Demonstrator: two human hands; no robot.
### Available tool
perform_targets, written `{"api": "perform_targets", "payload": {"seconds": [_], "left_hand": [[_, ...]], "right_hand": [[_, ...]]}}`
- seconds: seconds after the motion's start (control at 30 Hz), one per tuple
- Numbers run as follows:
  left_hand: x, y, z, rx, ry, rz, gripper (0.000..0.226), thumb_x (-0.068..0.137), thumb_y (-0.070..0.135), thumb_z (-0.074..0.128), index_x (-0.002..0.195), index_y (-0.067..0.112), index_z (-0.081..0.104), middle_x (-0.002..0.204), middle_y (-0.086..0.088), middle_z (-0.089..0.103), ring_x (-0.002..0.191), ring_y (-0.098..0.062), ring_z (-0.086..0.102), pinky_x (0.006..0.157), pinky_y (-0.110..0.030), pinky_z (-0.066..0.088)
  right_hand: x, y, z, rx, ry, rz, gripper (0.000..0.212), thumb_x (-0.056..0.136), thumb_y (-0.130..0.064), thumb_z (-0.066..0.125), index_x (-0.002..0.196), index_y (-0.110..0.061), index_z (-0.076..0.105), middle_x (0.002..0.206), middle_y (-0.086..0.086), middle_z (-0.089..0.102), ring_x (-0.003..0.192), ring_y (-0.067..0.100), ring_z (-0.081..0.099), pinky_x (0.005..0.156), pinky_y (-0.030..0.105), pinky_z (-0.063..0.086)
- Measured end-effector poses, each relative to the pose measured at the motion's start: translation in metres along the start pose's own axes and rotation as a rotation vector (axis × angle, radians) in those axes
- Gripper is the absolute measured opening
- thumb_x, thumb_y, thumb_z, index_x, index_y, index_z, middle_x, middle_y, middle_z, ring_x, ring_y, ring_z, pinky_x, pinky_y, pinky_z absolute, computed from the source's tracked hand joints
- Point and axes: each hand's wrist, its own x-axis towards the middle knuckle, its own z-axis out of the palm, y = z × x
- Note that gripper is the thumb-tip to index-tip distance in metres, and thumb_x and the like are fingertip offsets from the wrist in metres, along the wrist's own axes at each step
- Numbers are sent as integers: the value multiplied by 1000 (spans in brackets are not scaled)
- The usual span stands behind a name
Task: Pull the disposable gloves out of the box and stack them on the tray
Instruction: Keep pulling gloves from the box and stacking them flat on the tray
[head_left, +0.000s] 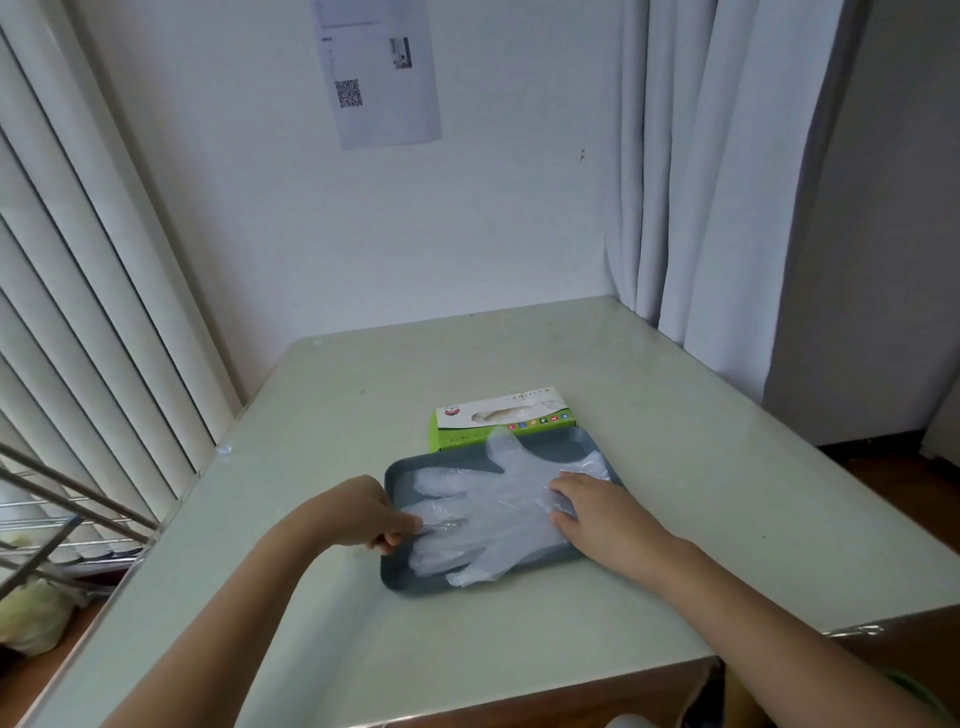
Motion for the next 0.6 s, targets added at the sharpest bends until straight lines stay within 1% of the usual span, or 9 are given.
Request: {"api": "perform_targets", "payload": {"seconds": [0.07,0.17,0.2,0.27,0.3,0.37,0.4,0.47,0.6], "left_hand": [[0,-2,-2,29,98,1,40,91,35,61,55,17,60,47,10,59,48,-4,49,54,-16,38],[-9,11,5,-2,221,161,31,85,34,66,59,17,60,62,1,67,56,-9,54,60,-20,41],[-15,17,11,-10,235,239,28,82,35,70,62,20,59,65,2,65,58,-8,53,60,-19,41],[-28,30,26,-23,198,402,22,76,38,76,73,24,60,71,10,61,63,-2,52,61,-15,42],[-33,36,35,1,171,478,25,74,41,78,81,26,59,79,13,61,70,0,54,66,-15,45],[-35,43,53,128,170,599,37,74,51,76,95,29,55,97,13,58,88,-4,55,81,-21,47],[-34,45,61,189,192,627,40,76,54,73,101,30,54,104,12,57,94,-6,53,85,-24,47],[-33,49,72,250,245,629,40,81,52,68,110,28,53,112,9,55,100,-8,52,88,-24,45],[-30,50,77,249,323,634,24,91,34,58,114,25,55,115,6,60,101,-11,56,87,-24,47]], "right_hand": [[0,-1,0,-1,0,2,25,95,-29,45,106,-9,54,111,2,57,101,23,54,83,34,44],[0,-1,-1,6,-1,2,26,96,-31,45,106,-8,54,109,3,57,99,23,54,83,34,44],[-1,-1,-2,12,-5,3,27,96,-32,45,105,-8,54,108,3,57,98,23,54,82,34,44],[-1,-2,-2,16,-8,2,28,96,-33,45,104,-8,54,107,3,58,98,24,54,82,34,44],[-1,-2,-2,14,-9,3,29,96,-34,45,104,-8,54,107,3,58,99,24,55,82,35,44],[-1,-3,-3,11,-16,10,29,96,-35,45,103,-8,54,105,4,59,98,25,55,82,35,44],[-1,-3,-3,13,-19,16,29,96,-35,46,101,-8,54,104,4,59,96,25,55,81,35,45],[-2,-5,-5,25,-28,25,28,95,-35,47,100,-8,54,101,4,59,93,25,55,79,36,45],[-4,-6,-9,37,-41,34,30,95,-35,47,102,-7,56,101,5,61,92,24,57,81,37,47]]}}
